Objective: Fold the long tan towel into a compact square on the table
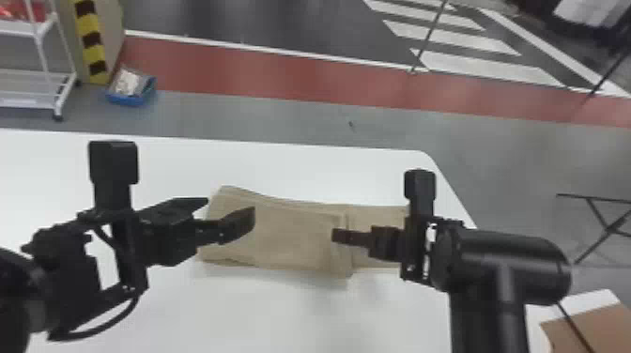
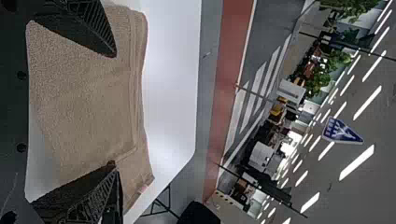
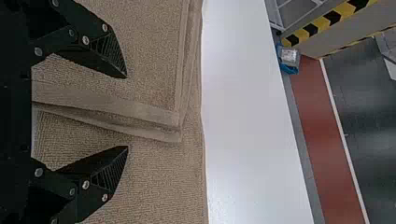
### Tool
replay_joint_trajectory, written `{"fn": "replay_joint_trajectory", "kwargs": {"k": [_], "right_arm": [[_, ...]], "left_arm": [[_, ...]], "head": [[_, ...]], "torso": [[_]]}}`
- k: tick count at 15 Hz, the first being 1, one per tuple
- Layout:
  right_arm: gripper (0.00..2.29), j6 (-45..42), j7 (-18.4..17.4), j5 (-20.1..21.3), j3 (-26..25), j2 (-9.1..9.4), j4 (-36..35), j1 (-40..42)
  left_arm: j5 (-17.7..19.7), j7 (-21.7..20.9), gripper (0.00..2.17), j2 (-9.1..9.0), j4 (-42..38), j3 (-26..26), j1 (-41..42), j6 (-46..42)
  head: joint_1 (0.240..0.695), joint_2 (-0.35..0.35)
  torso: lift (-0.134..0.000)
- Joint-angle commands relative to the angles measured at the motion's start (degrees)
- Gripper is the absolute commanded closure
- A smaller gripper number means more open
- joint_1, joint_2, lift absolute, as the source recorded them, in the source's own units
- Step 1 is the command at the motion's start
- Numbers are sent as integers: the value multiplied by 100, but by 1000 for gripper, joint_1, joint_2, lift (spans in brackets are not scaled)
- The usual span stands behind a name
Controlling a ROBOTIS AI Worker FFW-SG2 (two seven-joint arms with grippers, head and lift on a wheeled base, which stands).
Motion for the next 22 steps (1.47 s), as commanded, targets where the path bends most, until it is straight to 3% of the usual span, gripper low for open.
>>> {"fn": "replay_joint_trajectory", "kwargs": {"k": [1,6,20,22], "right_arm": [[407,105,-1,37,70,8,35,-13],[417,527,-62,99,281,34,35,22],[475,474,-238,11,237,34,-62,-30],[586,474,-221,-7,219,17,8,-101]], "left_arm": [[1,-9,33,0,-18,6,16,0],[36,-26,33,44,-88,41,95,0],[45,-35,33,44,-97,59,201,0],[45,-35,33,53,-97,59,201,0]], "head": [[695,-314],[695,-300],[695,-303],[695,-302]], "torso": [[-124],[-124],[-124],[-124]]}}
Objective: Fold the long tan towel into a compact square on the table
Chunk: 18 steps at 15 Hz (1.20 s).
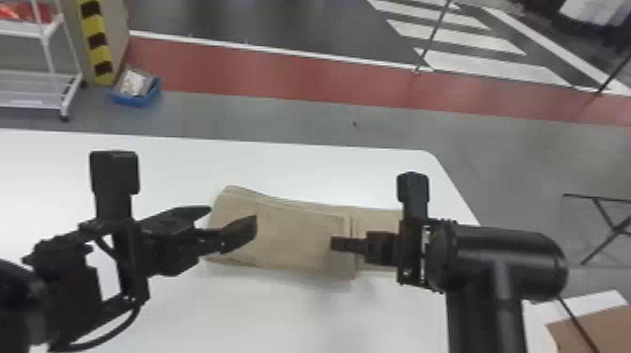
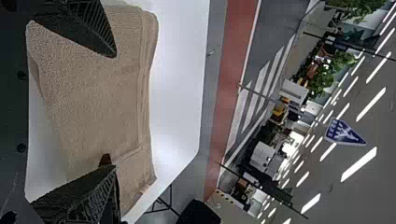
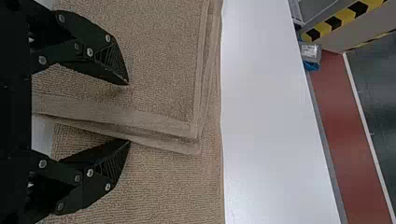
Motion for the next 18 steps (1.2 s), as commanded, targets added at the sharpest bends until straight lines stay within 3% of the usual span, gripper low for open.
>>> {"fn": "replay_joint_trajectory", "kwargs": {"k": [1,5,8,17,18], "right_arm": [[586,1,5,-25,-18,-16,74,-74],[589,1,23,-25,-18,-25,92,-101],[768,37,111,-34,-36,-34,92,-101],[775,54,163,-306,-54,-25,-347,13],[923,54,225,-368,-89,-25,-383,13]], "left_arm": [[0,-1,33,5,4,0,0,0],[0,-1,33,5,-4,0,0,0],[0,-1,33,5,-4,0,0,0],[-70,17,33,14,-4,123,0,0],[-70,17,33,14,-4,149,0,-18]], "head": [[695,-302],[695,-301],[695,-299],[695,-277],[695,-275]], "torso": [[-124],[-124],[-124],[-124],[-124]]}}
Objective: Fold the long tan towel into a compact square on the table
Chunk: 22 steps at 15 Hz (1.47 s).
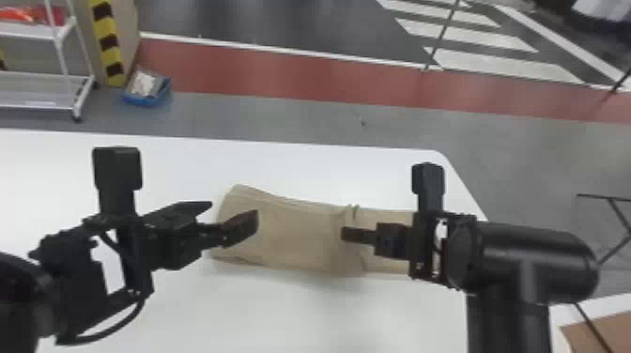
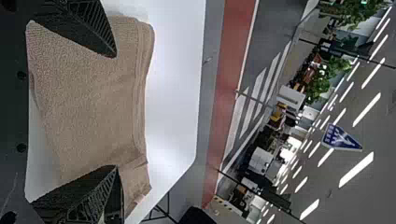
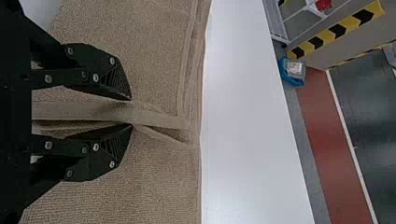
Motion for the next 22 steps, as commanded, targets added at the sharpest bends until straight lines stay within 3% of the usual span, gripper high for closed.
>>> {"fn": "replay_joint_trajectory", "kwargs": {"k": [1,7,10,13,16,20,22], "right_arm": [[934,12,47,-96,-65,0,-123,11],[937,170,38,-562,-241,0,-703,37],[937,310,21,-1001,-847,-35,-870,-24],[937,293,47,-1379,-1603,-351,-721,55],[937,117,56,-1344,-1700,-395,-97,90],[917,135,-15,-1300,-1612,-395,-273,107],[475,117,-85,-1194,-1515,-395,-273,116]], "left_arm": [[-35,18,33,1,9,43,-18,-34],[-158,62,33,1,238,210,-185,-105],[-211,70,33,27,299,237,-229,-87],[-202,70,33,54,308,281,-211,-87],[-219,70,33,-8,352,237,-229,-87],[-211,70,33,1,308,263,-176,-87],[-193,53,33,27,308,281,-141,-87]], "head": [[695,-273],[695,-236],[695,-223],[695,-243],[695,-301],[695,-325],[695,-325]], "torso": [[-124],[-124],[-124],[-124],[-124],[-124],[-124]]}}
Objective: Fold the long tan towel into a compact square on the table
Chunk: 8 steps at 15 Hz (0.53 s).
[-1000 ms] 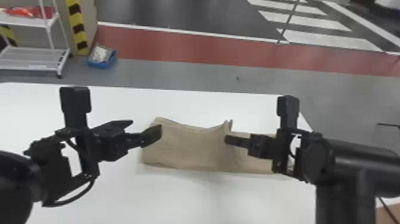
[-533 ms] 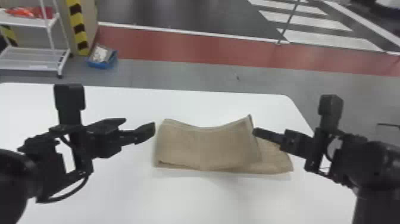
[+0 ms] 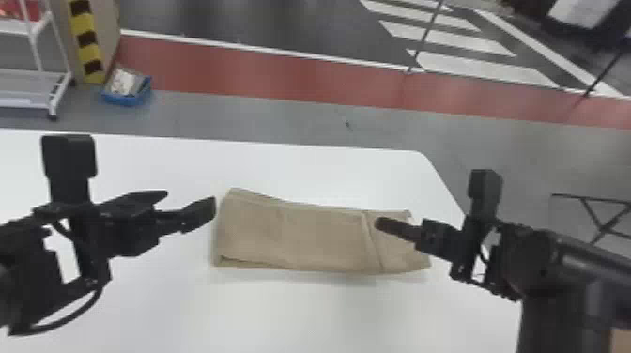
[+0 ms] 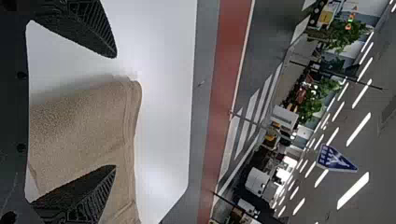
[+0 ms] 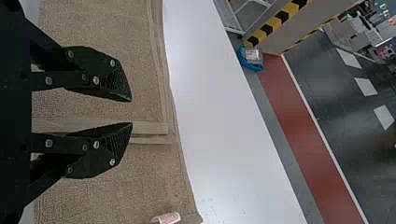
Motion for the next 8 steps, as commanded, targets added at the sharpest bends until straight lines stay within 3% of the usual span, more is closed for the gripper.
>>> {"fn": "replay_joint_trajectory", "kwargs": {"k": [1,5,8], "right_arm": [[427,-141,-16,218,171,8,32,49],[461,-580,-16,1009,751,8,287,93],[475,-633,-16,1326,901,8,639,-127]], "left_arm": [[10,-22,33,18,-3,13,36,0],[46,-57,33,9,24,4,63,0],[54,-75,33,18,41,48,107,0]], "head": [[695,-324],[695,-320],[695,-320]], "torso": [[-124],[-124],[-124]]}}
